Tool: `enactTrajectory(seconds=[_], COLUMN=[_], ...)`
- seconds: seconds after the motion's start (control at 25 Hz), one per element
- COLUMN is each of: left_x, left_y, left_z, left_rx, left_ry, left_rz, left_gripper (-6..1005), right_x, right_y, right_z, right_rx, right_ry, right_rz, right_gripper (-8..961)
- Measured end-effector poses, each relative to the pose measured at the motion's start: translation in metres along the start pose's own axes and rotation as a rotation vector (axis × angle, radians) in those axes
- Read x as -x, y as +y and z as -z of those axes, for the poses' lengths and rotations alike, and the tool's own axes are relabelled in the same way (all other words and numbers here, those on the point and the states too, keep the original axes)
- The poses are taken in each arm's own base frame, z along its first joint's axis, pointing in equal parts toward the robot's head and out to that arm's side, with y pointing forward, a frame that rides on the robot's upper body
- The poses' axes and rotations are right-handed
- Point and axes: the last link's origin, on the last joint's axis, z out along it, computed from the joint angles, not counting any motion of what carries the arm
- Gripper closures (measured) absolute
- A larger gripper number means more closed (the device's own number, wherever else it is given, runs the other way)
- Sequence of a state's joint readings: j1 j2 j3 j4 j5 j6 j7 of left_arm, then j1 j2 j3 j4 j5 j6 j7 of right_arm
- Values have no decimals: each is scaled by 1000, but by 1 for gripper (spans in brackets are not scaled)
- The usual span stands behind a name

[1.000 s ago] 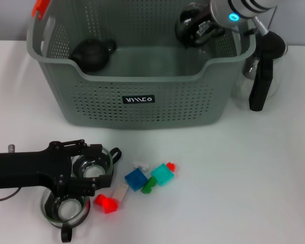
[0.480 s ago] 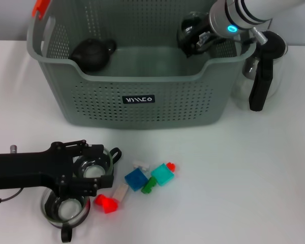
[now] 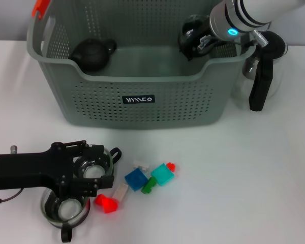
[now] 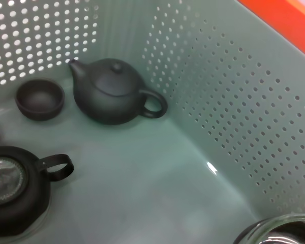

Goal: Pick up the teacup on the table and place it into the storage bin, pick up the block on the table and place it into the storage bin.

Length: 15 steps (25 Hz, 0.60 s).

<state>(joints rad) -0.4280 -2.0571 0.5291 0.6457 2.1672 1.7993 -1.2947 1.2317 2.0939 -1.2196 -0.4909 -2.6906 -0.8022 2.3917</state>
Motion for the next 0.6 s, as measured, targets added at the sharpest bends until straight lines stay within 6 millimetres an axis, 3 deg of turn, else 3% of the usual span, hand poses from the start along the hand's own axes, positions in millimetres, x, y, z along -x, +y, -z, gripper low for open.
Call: enactTrajectory(seconds=[0.56,0.6], left_x=[2,2], left_y=[1,1], left_z=[1,1], left_rx=[-3,-2], left_ry=[0,0], left_rz=[5,5], left_gripper=[125,125], right_x=[8,9], right_y=[0,0], right_z=[4,4], right_rx=[-9,-10], right_ry=[-22,-23], right_rz=[35,37], right_gripper=[881,835])
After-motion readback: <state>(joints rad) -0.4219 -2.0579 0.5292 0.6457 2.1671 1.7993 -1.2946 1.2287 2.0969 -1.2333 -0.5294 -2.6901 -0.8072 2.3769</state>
